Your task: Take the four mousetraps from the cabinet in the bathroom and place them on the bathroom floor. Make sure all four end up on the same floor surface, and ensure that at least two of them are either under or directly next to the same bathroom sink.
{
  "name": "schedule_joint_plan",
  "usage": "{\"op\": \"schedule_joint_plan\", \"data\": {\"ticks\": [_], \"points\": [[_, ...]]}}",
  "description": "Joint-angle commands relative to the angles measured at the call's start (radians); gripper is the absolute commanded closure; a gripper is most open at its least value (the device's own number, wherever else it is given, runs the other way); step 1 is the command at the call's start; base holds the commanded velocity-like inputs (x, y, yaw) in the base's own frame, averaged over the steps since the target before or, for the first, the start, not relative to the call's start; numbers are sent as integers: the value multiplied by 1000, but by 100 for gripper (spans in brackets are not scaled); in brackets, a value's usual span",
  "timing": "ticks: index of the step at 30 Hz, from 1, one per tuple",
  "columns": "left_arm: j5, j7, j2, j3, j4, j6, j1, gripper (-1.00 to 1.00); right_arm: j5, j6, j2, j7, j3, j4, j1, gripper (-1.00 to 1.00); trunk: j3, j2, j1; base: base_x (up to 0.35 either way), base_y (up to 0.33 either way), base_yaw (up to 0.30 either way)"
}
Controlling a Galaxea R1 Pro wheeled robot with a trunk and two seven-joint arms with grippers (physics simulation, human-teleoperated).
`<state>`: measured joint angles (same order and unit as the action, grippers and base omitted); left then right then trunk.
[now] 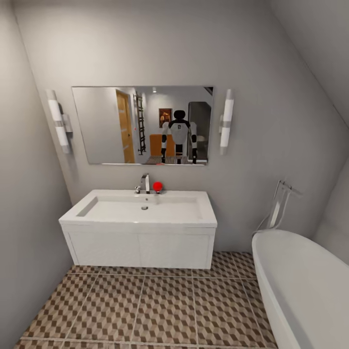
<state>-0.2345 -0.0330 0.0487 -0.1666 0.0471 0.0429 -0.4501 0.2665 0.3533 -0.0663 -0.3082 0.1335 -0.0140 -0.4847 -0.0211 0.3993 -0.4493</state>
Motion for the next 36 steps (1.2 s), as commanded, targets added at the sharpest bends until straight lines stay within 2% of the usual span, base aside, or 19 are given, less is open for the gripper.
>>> {"op": "schedule_joint_plan", "data": {"ticks": [1, 10, 36], "points": [[-1, -1, 0, -7, 2, 2, -1, 100, -1, 4, 0, -6, 8, -2, 0, 100, 0, 1, -1, 181, 44, 7], [-1, -1, 0, -7, 2, 2, -1, 100, 0, 4, 0, -6, 7, -2, 0, 100, 0, 1, -1, 188, 55, 2], [-1, -2, 0, -7, 2, 2, -1, 100, -1, 4, -1, -6, 7, -2, 0, 100, 0, 1, -1, 15, 2, 0]]}}
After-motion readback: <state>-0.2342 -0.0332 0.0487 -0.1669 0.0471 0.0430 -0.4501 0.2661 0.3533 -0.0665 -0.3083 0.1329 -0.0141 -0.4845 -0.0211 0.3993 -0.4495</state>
